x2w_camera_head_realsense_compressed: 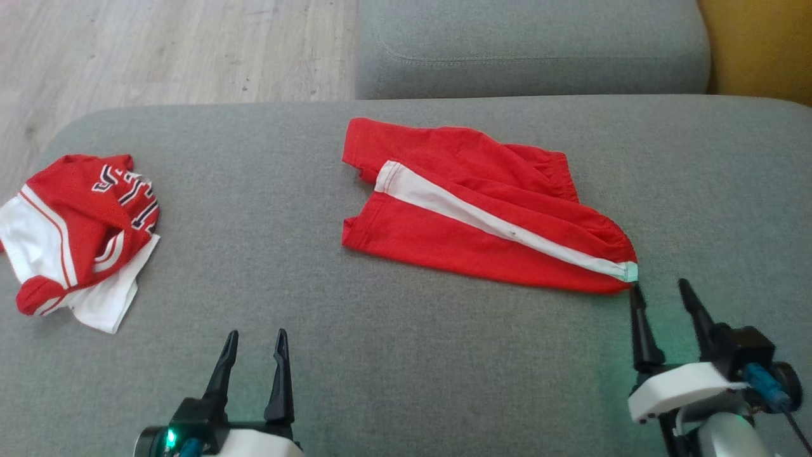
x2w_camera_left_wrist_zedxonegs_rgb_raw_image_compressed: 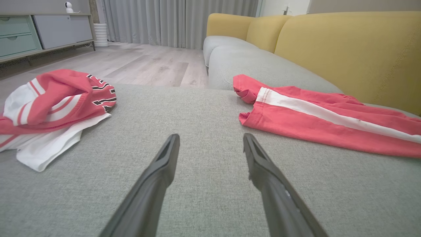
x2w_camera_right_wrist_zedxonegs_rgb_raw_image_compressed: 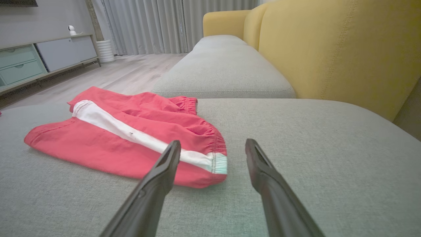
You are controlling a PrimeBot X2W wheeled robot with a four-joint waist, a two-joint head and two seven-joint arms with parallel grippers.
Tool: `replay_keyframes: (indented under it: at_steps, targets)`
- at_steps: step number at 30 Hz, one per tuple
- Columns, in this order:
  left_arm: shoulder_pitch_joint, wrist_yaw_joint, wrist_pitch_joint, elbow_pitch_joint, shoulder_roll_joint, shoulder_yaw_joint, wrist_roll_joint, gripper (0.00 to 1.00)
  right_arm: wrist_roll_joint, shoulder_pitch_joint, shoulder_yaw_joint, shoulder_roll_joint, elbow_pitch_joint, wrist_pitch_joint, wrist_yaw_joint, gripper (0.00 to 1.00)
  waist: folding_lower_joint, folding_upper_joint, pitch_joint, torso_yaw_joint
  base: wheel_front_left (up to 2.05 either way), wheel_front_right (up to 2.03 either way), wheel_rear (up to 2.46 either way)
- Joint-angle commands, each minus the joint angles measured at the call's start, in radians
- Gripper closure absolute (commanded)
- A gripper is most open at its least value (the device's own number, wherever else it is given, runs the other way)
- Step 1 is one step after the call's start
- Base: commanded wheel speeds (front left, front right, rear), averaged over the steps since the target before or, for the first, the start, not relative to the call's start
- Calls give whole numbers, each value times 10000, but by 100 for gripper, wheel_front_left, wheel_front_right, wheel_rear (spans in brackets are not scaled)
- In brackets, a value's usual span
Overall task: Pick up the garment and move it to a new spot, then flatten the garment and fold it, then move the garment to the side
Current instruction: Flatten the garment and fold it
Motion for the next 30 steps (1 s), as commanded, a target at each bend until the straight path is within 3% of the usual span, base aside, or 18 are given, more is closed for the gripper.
replay_keyframes:
  at_steps: [1,11,15,23,30]
  targets:
    - [-215,51,-53,-267,28,344,128,0,-69,-394,312,45,-298,-109,-7,0,1,0,24,-44,0,0,0]
    - [-509,68,-53,-318,28,271,195,0,-38,-648,491,86,-266,-110,-7,0,1,0,399,-178,0,0,0]
    - [-983,-155,-53,-275,28,142,256,0,56,-816,694,88,-263,-110,-7,0,1,0,688,-265,0,0,0]
    - [-3947,-912,-53,508,28,-485,173,0,153,-1515,1245,90,-555,-110,-7,0,1,0,2071,-702,0,0,0]
    - [-6506,-1302,-53,2626,28,-1129,-409,0,285,-1984,1651,74,-832,-110,-7,0,1,0,2987,-1314,0,0,0]
